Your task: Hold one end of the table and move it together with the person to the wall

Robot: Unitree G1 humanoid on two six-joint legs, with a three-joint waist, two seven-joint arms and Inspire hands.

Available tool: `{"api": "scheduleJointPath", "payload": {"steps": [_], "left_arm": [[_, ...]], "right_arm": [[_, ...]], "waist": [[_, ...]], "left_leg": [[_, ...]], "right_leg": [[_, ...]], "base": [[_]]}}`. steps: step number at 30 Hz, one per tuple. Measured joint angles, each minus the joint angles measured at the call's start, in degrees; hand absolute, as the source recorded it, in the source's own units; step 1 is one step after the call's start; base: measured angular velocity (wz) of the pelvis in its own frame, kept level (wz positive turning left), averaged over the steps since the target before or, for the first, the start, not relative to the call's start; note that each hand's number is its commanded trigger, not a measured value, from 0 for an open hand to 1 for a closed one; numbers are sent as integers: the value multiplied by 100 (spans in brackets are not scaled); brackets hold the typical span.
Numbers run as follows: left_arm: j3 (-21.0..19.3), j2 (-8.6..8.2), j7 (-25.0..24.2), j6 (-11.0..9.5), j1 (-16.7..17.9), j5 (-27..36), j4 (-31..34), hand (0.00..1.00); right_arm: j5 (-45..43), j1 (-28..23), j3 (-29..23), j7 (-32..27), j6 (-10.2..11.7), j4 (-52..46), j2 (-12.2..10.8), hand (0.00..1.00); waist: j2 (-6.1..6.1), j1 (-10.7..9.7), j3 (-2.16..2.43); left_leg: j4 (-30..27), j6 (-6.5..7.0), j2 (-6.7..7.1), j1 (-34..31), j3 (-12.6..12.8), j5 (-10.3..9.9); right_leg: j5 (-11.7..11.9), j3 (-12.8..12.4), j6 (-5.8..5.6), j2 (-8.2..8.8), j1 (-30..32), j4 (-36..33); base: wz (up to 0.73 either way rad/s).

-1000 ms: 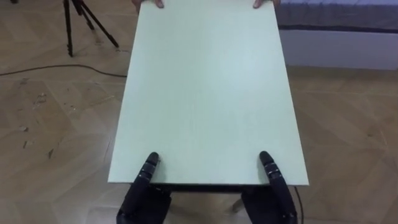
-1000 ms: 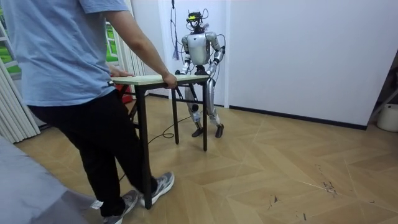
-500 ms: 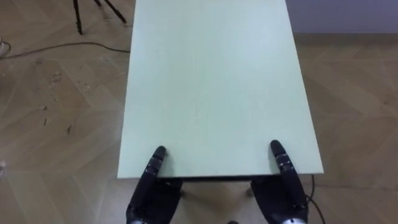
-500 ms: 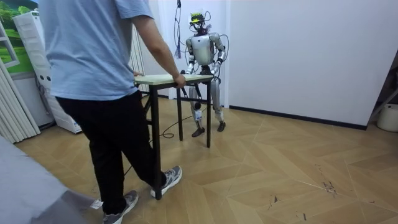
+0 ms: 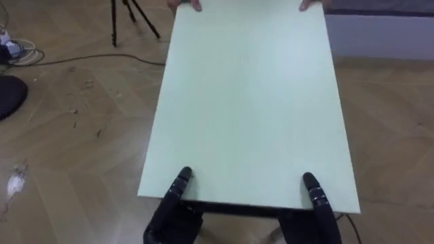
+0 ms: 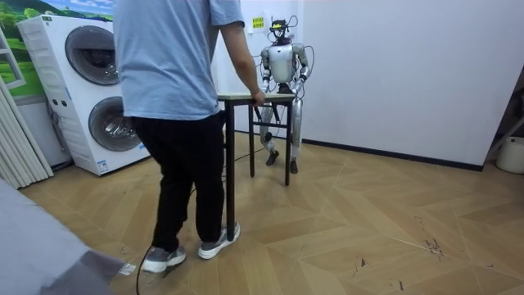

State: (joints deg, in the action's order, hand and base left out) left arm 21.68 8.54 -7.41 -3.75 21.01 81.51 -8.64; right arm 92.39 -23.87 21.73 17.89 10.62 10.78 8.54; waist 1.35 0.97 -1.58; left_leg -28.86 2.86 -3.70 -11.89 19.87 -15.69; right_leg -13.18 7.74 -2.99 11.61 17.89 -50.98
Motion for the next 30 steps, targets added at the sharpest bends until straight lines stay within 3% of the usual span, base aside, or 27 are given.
{"api": "scheduleJointPath", "payload": {"steps": [1,2,3,4,6,9,11,14,16,17,18,20,24,25,26,27,28,29,30], "left_arm": [[-1,-35,0,1,91,-4,39,100],[-8,-39,-4,-34,159,-5,110,100],[-54,87,-32,-140,242,30,327,100],[-111,171,-35,-146,245,-12,360,100],[-234,147,-30,-149,226,-136,365,100],[-260,99,6,-136,18,-121,397,100],[-296,99,56,-178,-26,-125,465,100],[-326,124,56,-229,-46,-130,479,100],[-350,174,53,-243,-51,-131,477,100],[-352,182,53,-250,-55,-131,466,100],[-346,193,55,-260,-56,-142,453,100],[-344,200,57,-259,-56,-232,450,100],[-304,221,57,-261,-62,-303,448,100],[-277,241,57,-277,-85,-310,448,100],[-261,244,62,-277,-105,-322,447,100],[-250,231,67,-282,-143,-355,447,100],[-241,222,55,-310,-114,-348,434,100],[-245,210,49,-331,-72,-325,432,100],[-246,205,32,-383,14,-222,432,100]], "right_arm": [[28,21,13,-25,-59,-8,88,100],[26,62,17,-25,-88,-8,103,100],[13,162,70,-25,-148,-16,60,100],[28,106,104,-26,-145,-14,-19,100],[37,136,173,-25,-96,-14,-73,100],[28,414,173,-25,-27,-29,-19,100],[28,547,180,-50,-48,-28,-35,100],[20,619,186,-69,-90,-22,-56,100],[-3,692,178,-67,-104,96,-149,100],[-2,709,177,-67,-120,128,-158,100],[-2,716,169,-66,-146,175,-160,100],[-1,678,121,-65,-196,204,-185,100],[-1,648,104,-77,-174,273,-247,100],[0,642,117,-84,-138,271,-254,100],[1,628,86,-84,-122,268,-254,100],[1,618,25,-84,-135,248,-252,100],[-12,624,51,-85,-138,262,-249,100],[-14,630,62,-85,-135,271,-226,100],[-29,634,91,-85,-136,277,-200,100]], "waist": [[-160,122,117],[-305,193,237],[-112,201,165],[170,103,164],[335,173,115],[249,286,42],[275,410,46],[294,416,41],[333,411,29],[335,397,29],[332,369,31],[337,369,33],[247,441,33],[170,507,14],[140,539,21],[101,545,24],[124,629,8],[115,687,2],[55,740,-1]], "left_leg": [[166,77,177,-236,-447,82],[295,228,226,-357,-616,173],[454,290,258,-400,-572,328],[529,332,425,-347,-505,437],[364,350,471,-472,-346,453],[11,338,287,-988,-256,515],[114,308,155,-1185,-108,696],[185,258,10,-1369,-106,927],[294,188,-93,-1478,-153,1179],[340,166,-109,-1499,-201,1248],[437,130,-162,-1534,-277,1388],[680,84,-187,-1547,-422,1624],[1196,-45,-430,-1491,-595,2239],[1576,-160,-478,-1394,-681,2566],[1836,-311,-483,-1323,-764,2755],[2104,-685,-499,-1258,-944,3045],[1530,-524,-498,-1302,-964,2596],[1094,-453,-499,-1300,-971,2226],[246,-434,-514,-1270,-978,1510]], "right_leg": [[112,-269,-392,-375,2,499],[105,-484,-544,-578,-20,722],[53,-498,-389,-374,-65,472],[-32,-280,-322,48,-458,130],[-19,-306,-312,252,-1075,327],[-502,-291,-341,104,-1480,1400],[-765,-286,-351,11,-1550,2075],[-818,-224,-324,-141,-1577,2568],[-823,-19,-304,-306,-1550,2887],[-814,50,-282,-349,-1551,2954],[-772,113,-166,-455,-1546,3043],[-723,214,-62,-582,-1484,3058],[-569,361,212,-958,-1321,3040],[-466,361,350,-1131,-1280,3129],[-423,365,402,-1214,-1273,3216],[-305,527,529,-1213,-1178,3289],[-262,687,616,-1125,-1098,3262],[-246,759,657,-1083,-1093,3264],[-186,915,664,-1016,-1093,3263]], "base": [[-83],[-77],[-17],[4],[-4],[-27],[-38],[-15],[-5],[6],[16],[19],[4],[6],[10],[-5],[-20],[-49],[-38]]}}
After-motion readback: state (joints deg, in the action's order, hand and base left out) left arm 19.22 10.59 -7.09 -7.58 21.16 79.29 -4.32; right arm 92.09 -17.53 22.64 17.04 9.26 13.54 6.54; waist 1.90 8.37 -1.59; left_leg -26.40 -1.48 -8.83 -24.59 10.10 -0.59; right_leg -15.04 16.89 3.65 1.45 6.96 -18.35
